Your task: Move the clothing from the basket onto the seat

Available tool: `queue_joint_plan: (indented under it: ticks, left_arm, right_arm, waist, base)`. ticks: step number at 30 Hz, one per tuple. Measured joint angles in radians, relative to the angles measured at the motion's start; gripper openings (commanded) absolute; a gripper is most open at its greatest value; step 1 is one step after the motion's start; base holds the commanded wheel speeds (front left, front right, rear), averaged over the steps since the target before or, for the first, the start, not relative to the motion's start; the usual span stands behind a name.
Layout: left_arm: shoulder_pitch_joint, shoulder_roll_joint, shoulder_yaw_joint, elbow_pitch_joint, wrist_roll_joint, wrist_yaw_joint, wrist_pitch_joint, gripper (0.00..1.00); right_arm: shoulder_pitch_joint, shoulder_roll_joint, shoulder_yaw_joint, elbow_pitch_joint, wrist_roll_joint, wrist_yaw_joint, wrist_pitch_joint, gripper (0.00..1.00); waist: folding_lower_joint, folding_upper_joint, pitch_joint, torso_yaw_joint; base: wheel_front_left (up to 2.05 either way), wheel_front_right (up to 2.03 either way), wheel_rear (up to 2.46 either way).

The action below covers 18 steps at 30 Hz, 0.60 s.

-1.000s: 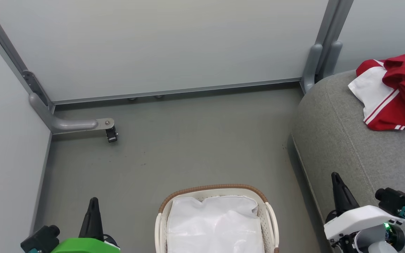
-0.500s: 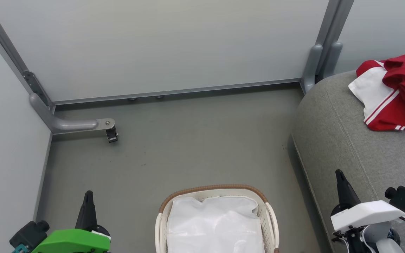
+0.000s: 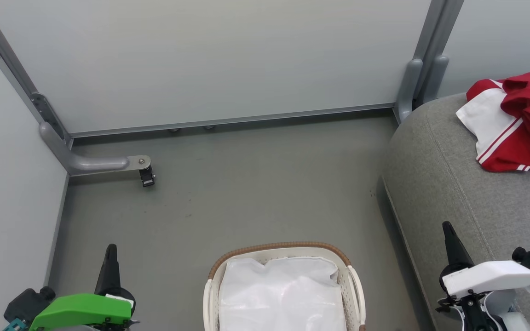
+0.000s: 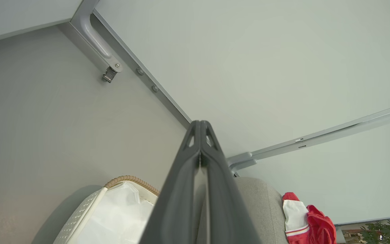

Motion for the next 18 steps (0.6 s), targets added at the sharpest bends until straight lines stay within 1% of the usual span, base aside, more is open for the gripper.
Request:
queue_joint_plan:
  ticks: [18]
  left_arm:
    - [-0.031,0.002,0.03,-0.001,-0.175,-0.008,0.052,0.0]
  right_arm:
    - [-0.012,-0.001,-0.021,-0.005,0.204,0.0,0.052,0.0]
  waist:
    - [0.0,0.0,-0.002,0.002]
  base:
    - [0.0,0.0,0.0]
